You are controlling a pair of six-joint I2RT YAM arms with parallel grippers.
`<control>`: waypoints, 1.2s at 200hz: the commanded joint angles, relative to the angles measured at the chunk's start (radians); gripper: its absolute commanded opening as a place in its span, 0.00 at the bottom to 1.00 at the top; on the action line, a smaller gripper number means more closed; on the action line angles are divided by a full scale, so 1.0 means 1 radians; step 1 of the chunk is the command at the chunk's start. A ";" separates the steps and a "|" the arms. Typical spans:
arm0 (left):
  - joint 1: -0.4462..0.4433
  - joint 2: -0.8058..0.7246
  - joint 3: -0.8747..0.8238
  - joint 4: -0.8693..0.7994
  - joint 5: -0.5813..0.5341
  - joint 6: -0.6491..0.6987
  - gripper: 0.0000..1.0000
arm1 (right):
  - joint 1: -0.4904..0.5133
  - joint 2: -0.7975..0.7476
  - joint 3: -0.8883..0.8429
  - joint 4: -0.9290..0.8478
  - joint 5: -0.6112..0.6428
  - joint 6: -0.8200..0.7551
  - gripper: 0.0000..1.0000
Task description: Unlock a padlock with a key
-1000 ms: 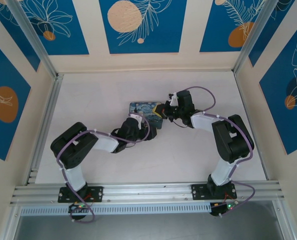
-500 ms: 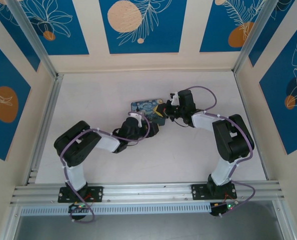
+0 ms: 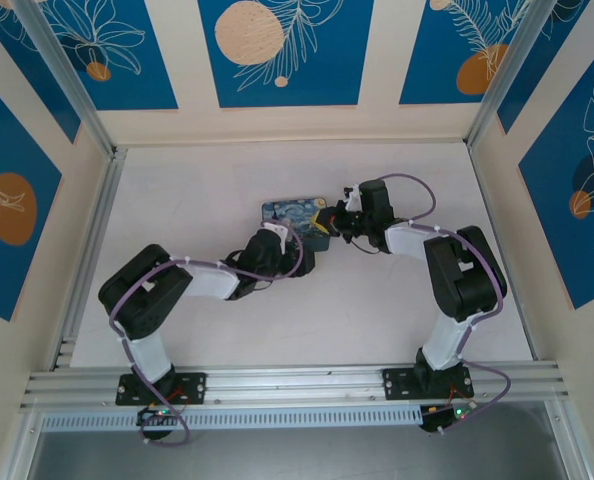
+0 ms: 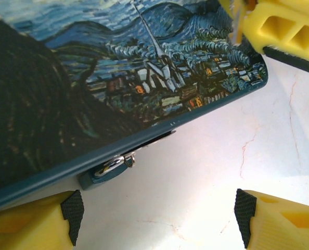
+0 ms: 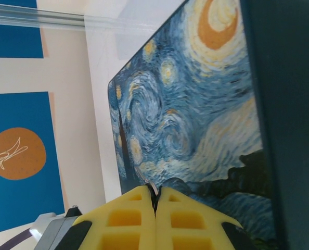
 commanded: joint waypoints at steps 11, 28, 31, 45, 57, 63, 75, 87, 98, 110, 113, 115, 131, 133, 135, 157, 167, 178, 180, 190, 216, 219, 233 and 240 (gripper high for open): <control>-0.008 0.041 0.051 -0.031 -0.014 0.071 0.78 | -0.009 0.021 -0.005 0.017 -0.022 -0.006 0.00; -0.008 0.063 0.065 -0.035 -0.025 0.091 0.78 | -0.010 0.029 -0.011 0.018 -0.019 -0.004 0.00; -0.008 0.068 0.066 -0.036 -0.027 0.095 0.77 | -0.010 0.030 -0.011 0.018 -0.021 -0.003 0.00; -0.009 0.085 0.071 -0.030 -0.039 0.110 0.78 | -0.010 0.037 -0.013 0.020 -0.021 -0.004 0.00; -0.011 0.098 0.074 -0.026 -0.056 0.120 0.77 | -0.010 0.042 -0.013 0.023 -0.024 -0.003 0.00; -0.012 0.106 0.076 -0.021 -0.060 0.122 0.77 | -0.010 0.044 -0.014 0.024 -0.025 -0.003 0.00; -0.014 0.120 0.082 -0.016 -0.069 0.128 0.77 | -0.010 0.050 -0.014 0.026 -0.027 -0.003 0.00; -0.019 0.133 0.084 -0.006 -0.087 0.131 0.77 | -0.010 0.054 -0.013 0.026 -0.028 -0.003 0.00; -0.021 0.148 0.092 0.002 -0.094 0.128 0.77 | -0.010 0.059 -0.013 0.025 -0.030 -0.003 0.00; -0.025 0.166 0.107 0.012 -0.092 0.124 0.77 | -0.010 0.064 -0.013 0.024 -0.032 -0.002 0.00; -0.025 0.171 0.112 0.013 -0.089 0.123 0.77 | -0.010 0.064 -0.013 0.024 -0.032 -0.003 0.00; -0.026 0.174 0.116 0.014 -0.086 0.122 0.77 | -0.010 0.065 -0.013 0.024 -0.032 -0.003 0.00; -0.029 0.189 0.142 0.036 -0.055 0.104 0.77 | -0.012 0.071 -0.010 0.018 -0.032 -0.008 0.00; -0.030 0.190 0.145 0.039 -0.048 0.099 0.77 | -0.012 0.073 -0.009 0.016 -0.031 -0.009 0.00; -0.029 0.191 0.147 0.044 -0.042 0.093 0.77 | -0.011 0.074 -0.008 0.017 -0.031 -0.009 0.00; -0.026 0.185 0.155 0.125 0.013 0.003 0.77 | -0.015 0.077 -0.006 0.012 -0.032 -0.011 0.00; -0.019 0.183 0.149 0.178 0.027 -0.052 0.78 | -0.017 0.078 -0.005 0.008 -0.031 -0.015 0.00; -0.011 0.190 0.142 0.235 0.037 -0.110 0.78 | -0.017 0.078 -0.004 0.002 -0.029 -0.017 0.00; -0.009 0.192 0.140 0.244 0.040 -0.117 0.77 | -0.018 0.078 -0.003 0.002 -0.029 -0.018 0.00; -0.001 0.204 0.132 0.294 0.046 -0.169 0.78 | -0.017 0.078 -0.003 0.000 -0.030 -0.020 0.00; 0.014 0.233 0.099 0.399 0.056 -0.267 0.78 | -0.020 0.078 -0.002 -0.002 -0.031 -0.019 0.00; 0.014 0.235 0.094 0.407 0.054 -0.275 0.78 | -0.019 0.078 -0.002 -0.002 -0.030 -0.020 0.00; 0.019 0.248 0.072 0.456 0.053 -0.320 0.78 | -0.019 0.078 0.000 -0.001 -0.031 -0.020 0.00; 0.023 0.254 0.061 0.488 0.055 -0.345 0.77 | -0.018 0.077 0.001 0.000 -0.032 -0.019 0.00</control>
